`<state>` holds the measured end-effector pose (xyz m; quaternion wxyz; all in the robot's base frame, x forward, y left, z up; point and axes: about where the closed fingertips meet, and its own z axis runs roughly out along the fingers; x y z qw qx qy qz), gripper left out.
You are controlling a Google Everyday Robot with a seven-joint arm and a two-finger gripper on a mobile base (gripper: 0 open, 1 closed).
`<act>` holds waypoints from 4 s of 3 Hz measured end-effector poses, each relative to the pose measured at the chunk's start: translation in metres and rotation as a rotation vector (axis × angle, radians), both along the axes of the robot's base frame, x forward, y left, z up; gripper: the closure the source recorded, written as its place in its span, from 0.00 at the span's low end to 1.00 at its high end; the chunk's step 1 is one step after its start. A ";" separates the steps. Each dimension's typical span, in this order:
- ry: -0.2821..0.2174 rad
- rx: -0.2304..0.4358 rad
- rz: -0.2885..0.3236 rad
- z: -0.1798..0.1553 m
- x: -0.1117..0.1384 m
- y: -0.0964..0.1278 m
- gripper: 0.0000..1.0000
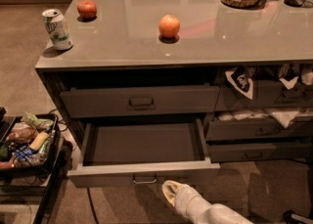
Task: Close middle drawer
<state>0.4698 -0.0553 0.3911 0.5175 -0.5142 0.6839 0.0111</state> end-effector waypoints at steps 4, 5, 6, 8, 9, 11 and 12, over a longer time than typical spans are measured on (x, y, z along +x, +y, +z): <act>-0.048 -0.385 0.065 0.014 0.016 -0.032 1.00; -0.064 -0.454 0.053 0.015 0.032 -0.039 1.00; -0.080 -0.503 0.051 0.016 0.049 -0.042 1.00; -0.081 -0.548 0.045 0.009 0.073 -0.046 1.00; -0.083 -0.553 0.039 0.006 0.078 -0.047 1.00; -0.119 -0.543 0.014 -0.002 0.109 -0.049 1.00; -0.142 -0.533 0.003 -0.001 0.125 -0.049 1.00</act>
Offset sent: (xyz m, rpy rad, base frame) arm 0.0232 -0.0456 0.0332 -0.5132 -0.0907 0.1034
